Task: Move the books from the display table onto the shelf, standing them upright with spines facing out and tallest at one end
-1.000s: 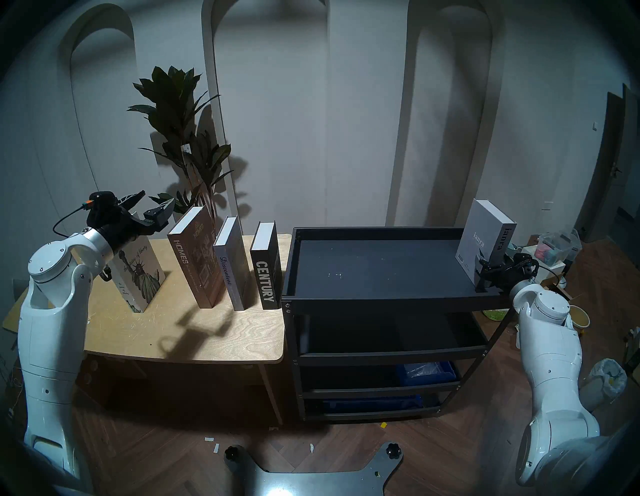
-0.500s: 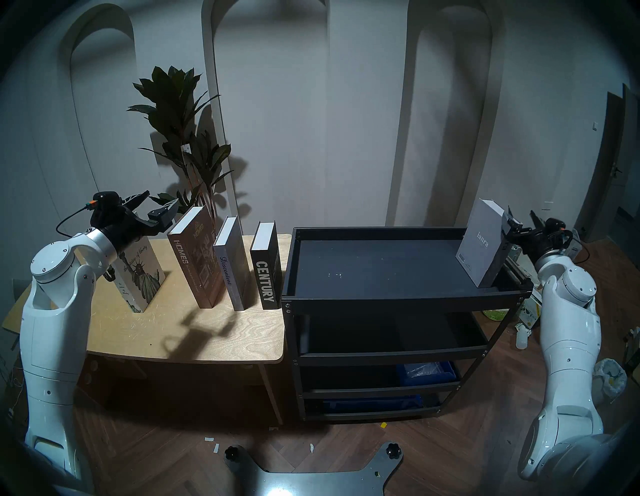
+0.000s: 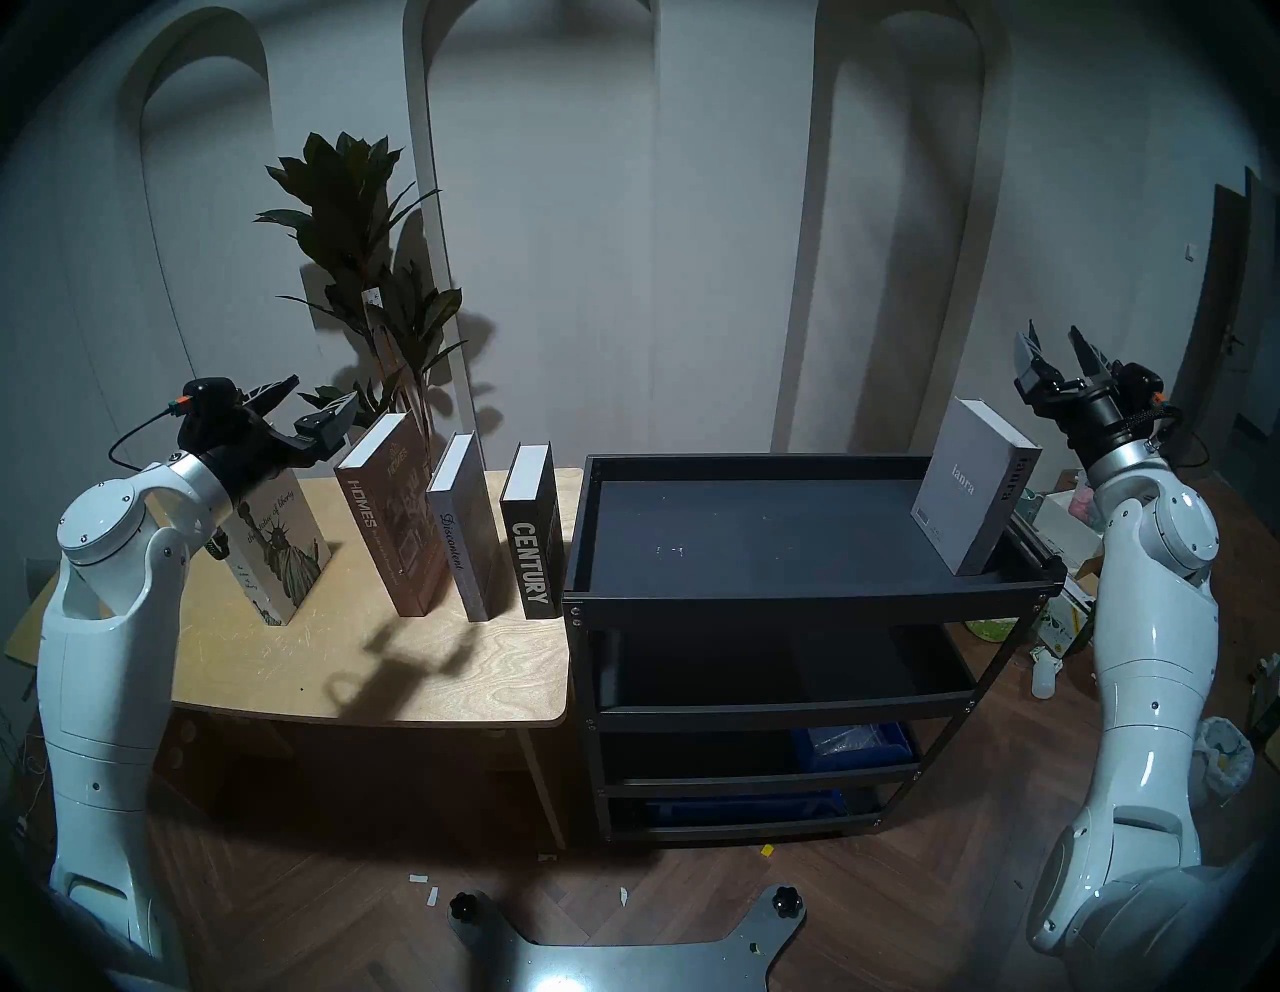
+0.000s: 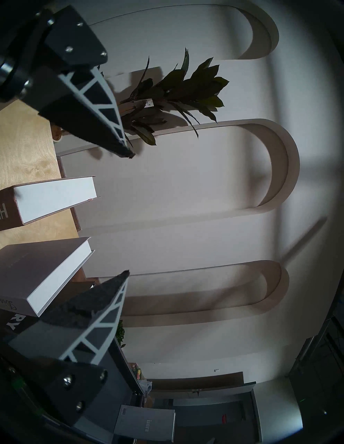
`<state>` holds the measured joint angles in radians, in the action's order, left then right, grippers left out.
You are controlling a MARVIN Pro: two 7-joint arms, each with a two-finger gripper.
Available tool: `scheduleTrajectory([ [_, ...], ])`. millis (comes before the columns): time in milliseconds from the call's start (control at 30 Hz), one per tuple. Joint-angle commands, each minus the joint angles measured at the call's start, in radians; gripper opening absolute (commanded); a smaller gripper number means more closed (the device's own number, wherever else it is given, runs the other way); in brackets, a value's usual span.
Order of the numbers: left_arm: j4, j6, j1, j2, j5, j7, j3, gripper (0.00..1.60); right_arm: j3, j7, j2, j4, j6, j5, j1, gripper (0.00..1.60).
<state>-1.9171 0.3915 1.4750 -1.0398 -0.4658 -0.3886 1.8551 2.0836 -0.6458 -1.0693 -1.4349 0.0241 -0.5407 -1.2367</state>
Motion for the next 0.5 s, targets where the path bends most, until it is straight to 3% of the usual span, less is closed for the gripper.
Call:
scheduleTrajectory([
  [0,-0.032,-0.001,0.009,-0.001,-0.006,-0.001,0.017,1.6,-0.021,-0.039,-0.062,-0.108,-0.032,-0.052,-0.044,1.6],
  [267,-0.037,-0.01,0.052,-0.003,-0.008,-0.01,0.016,1.6,-0.106,-0.07,-0.166,-0.214,-0.078,-0.094,-0.13,1.6],
  [467,-0.017,-0.021,0.086,0.019,0.002,-0.014,0.071,1.6,-0.188,-0.077,-0.238,-0.308,-0.104,-0.114,-0.194,1.6],
])
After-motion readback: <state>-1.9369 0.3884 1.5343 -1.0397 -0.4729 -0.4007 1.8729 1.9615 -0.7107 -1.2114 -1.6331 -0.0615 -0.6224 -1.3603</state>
